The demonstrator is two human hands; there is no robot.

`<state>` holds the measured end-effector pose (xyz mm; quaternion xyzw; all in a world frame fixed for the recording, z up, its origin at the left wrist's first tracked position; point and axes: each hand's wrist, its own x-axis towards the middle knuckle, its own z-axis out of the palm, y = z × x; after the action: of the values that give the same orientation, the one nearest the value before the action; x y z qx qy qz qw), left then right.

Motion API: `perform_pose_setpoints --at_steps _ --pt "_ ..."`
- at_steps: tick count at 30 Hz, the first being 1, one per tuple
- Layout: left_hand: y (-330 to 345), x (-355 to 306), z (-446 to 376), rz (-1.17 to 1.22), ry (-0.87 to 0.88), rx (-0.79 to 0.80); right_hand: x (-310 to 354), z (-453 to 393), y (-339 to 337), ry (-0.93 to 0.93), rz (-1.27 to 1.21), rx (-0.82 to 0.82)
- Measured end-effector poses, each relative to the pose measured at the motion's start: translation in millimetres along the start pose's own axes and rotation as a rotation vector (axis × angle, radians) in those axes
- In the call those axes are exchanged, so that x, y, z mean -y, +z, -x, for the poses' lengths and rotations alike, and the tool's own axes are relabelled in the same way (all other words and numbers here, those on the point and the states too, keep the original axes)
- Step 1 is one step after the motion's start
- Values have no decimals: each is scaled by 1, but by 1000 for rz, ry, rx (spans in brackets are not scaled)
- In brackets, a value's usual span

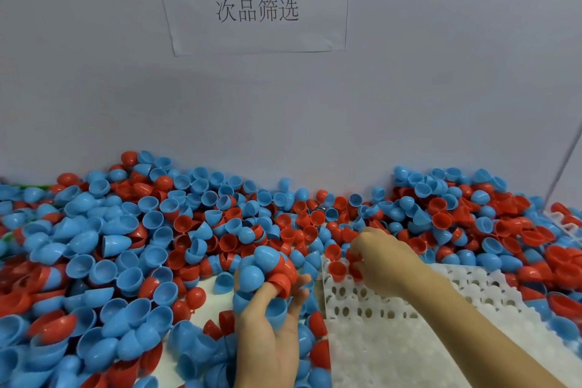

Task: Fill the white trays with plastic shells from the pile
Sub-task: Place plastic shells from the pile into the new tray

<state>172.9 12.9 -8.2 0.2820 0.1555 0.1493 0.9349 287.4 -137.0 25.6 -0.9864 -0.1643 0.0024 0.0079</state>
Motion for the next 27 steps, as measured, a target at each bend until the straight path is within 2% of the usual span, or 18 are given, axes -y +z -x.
perform_pose_setpoints --at_steps 4,11,14,18,21,23,27 --pt "-1 1 0 0 2 -5 2 -1 2 -37 55 -19" --pt "-4 2 2 8 9 29 -1 1 -11 4 -10 27" --pt "-4 1 2 -12 -13 26 -2 3 -19 19 -41 -27" --pt "-1 2 0 -47 -8 49 13 25 -32 -120 -422 -138" --pt "-2 3 -1 -70 -25 52 42 52 -40 -264 -693 -8" --pt "-4 4 -1 -87 -34 40 55 61 -36 -303 -733 5" --pt "-6 5 1 -116 -30 62 63 62 -28 -275 -752 -128"
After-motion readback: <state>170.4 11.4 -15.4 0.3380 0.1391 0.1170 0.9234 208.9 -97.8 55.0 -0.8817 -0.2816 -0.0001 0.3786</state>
